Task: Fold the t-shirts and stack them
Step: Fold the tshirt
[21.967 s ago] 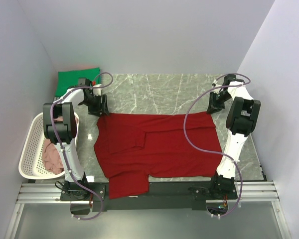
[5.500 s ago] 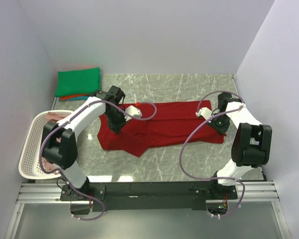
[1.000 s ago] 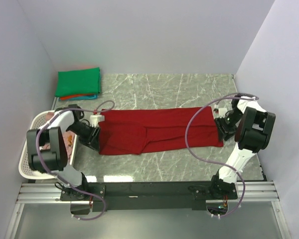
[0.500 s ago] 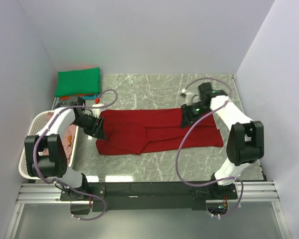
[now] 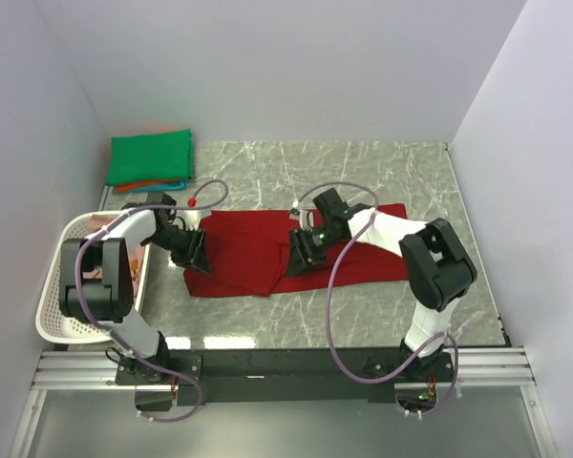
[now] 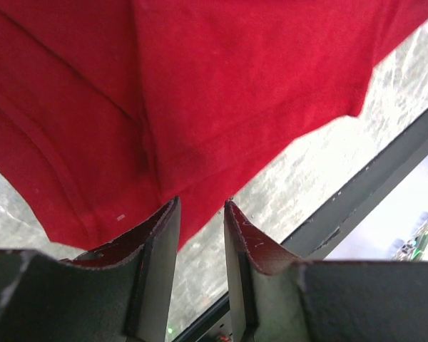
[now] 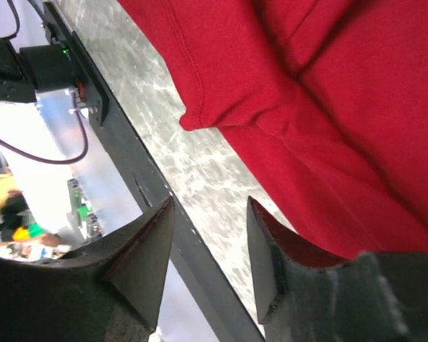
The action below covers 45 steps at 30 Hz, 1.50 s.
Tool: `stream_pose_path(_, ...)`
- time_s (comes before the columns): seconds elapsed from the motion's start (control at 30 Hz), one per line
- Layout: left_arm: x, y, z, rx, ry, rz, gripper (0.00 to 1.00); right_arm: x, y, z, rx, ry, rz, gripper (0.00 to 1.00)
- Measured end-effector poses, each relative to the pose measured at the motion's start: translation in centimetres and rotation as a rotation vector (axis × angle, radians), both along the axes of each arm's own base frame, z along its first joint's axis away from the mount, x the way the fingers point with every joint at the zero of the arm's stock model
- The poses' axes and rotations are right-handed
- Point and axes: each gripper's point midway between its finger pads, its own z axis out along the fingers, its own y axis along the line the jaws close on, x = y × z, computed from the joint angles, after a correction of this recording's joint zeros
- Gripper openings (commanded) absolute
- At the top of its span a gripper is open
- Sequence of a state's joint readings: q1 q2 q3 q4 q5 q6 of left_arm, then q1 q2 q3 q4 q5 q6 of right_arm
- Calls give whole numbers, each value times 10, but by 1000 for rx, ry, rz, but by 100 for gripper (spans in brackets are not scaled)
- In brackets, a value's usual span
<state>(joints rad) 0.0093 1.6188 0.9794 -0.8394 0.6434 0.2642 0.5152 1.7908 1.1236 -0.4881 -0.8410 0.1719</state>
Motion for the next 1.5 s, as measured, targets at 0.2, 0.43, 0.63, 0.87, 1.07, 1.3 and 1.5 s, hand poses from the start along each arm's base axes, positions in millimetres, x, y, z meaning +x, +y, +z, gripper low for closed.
stream_pose_path(0.2,2,1,-10,9,36,30,40,-17,26,-12,11,76,-31,59)
stream_pose_path(0.43,0,-8,-11,9,39,9,40,-38,55,-17,15,96,-13,61)
stream_pose_path(0.63,-1,-7,-17,17,67,15,40,-50,63,-42,-34,154,-3,61)
stream_pose_path(0.87,1,-2,-21,55,68,32,43,-51,66,-44,-42,179,-20,59)
stream_pose_path(1.07,-3,2,-20,81,88,26,49,-50,68,-47,-49,188,-25,50)
stream_pose_path(1.3,1,6,-9,105,76,20,49,-49,69,-49,-53,196,-31,45)
stream_pose_path(1.5,2,8,-4,117,72,10,50,-43,75,-43,-42,195,-42,47)
